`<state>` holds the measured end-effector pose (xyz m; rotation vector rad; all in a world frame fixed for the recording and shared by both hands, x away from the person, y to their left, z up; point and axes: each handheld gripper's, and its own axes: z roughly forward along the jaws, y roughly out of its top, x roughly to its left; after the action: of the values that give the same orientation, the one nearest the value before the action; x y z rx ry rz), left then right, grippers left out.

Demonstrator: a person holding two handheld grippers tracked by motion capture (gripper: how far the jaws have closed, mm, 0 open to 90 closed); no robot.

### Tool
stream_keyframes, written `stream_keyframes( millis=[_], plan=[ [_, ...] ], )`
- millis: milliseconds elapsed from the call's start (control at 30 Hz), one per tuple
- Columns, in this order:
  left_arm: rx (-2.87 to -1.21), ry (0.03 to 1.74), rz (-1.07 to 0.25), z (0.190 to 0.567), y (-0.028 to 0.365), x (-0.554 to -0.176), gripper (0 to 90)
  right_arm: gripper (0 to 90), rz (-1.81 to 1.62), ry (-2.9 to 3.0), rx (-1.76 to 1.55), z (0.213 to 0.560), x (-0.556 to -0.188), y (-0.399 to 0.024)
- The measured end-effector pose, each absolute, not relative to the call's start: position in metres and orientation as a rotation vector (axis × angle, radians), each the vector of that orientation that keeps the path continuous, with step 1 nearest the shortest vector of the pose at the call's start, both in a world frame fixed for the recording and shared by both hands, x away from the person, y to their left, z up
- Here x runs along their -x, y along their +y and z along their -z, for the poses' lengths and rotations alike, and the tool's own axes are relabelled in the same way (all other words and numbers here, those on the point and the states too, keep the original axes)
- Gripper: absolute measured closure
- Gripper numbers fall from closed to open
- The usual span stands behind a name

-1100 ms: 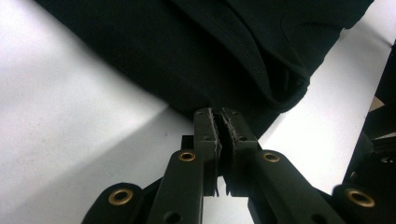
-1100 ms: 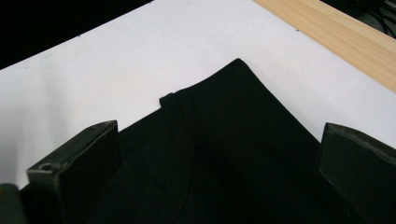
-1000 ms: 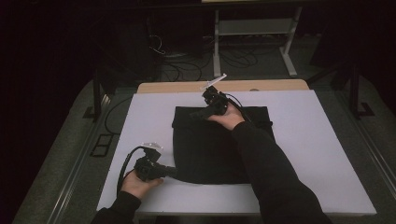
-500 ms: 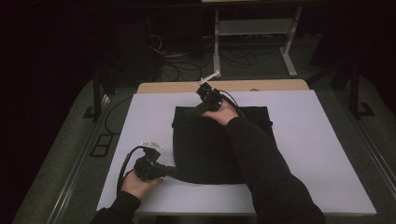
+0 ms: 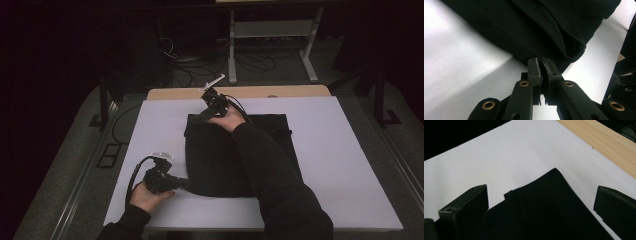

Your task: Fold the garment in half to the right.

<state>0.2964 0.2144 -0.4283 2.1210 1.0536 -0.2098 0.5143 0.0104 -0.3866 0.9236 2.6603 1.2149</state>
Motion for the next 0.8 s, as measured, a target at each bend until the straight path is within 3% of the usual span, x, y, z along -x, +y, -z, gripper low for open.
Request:
stream_keyframes(
  millis=[800],
  plan=[
    [-2.118,1.046,0.221,0.429,0.214,-0.298,83.6,1.2,-1.151,2.661,-0.997,0.413,-0.541,0.024]
  ],
)
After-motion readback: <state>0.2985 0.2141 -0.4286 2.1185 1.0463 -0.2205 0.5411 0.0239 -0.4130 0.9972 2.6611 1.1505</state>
